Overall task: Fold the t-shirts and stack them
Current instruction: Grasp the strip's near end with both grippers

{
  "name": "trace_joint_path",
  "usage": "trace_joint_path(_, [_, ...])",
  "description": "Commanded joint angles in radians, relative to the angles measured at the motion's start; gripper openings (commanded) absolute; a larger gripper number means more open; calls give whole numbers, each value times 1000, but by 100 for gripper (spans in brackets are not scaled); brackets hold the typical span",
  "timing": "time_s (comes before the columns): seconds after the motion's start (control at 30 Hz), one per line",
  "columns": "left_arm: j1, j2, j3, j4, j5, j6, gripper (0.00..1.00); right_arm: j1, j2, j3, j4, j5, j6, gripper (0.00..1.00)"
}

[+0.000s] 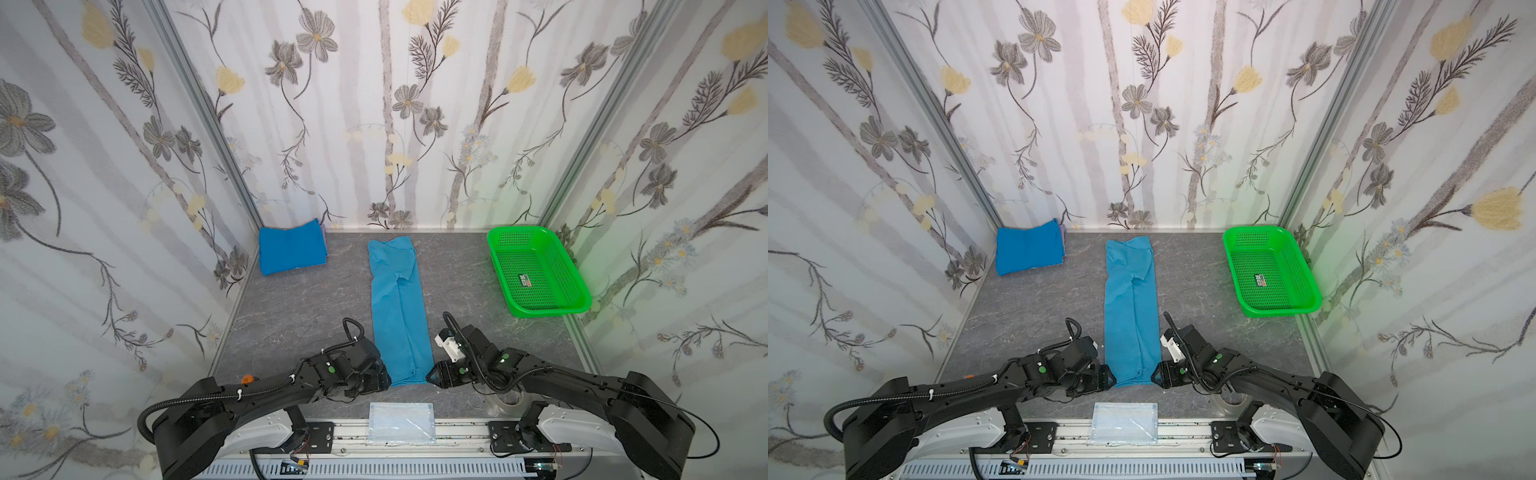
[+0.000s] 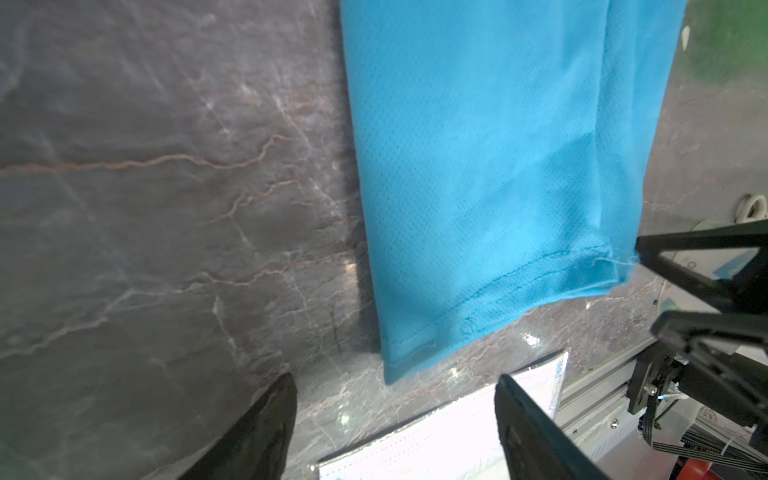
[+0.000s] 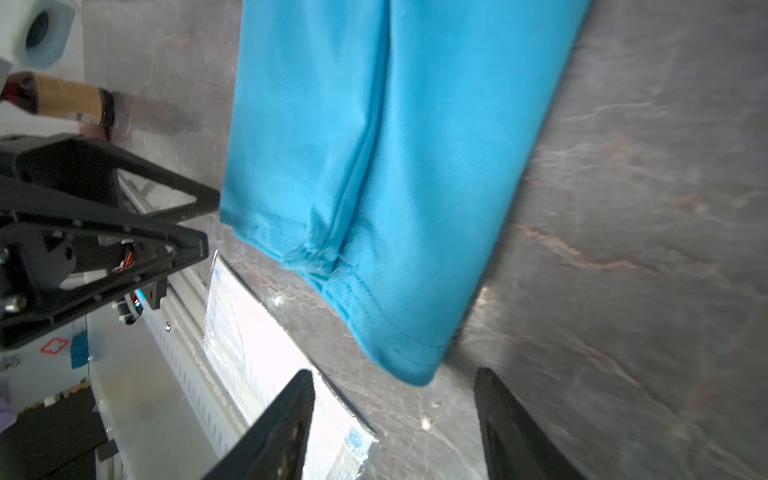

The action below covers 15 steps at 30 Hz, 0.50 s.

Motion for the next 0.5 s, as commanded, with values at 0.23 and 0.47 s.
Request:
trace_joint_path(0.23, [10, 72, -4, 93, 6, 4, 63, 12, 55, -15, 94, 2, 38, 43])
trace_joint_path(0.47, [17, 103, -17, 107, -14, 3, 23, 10, 108, -9, 102, 28, 38, 19])
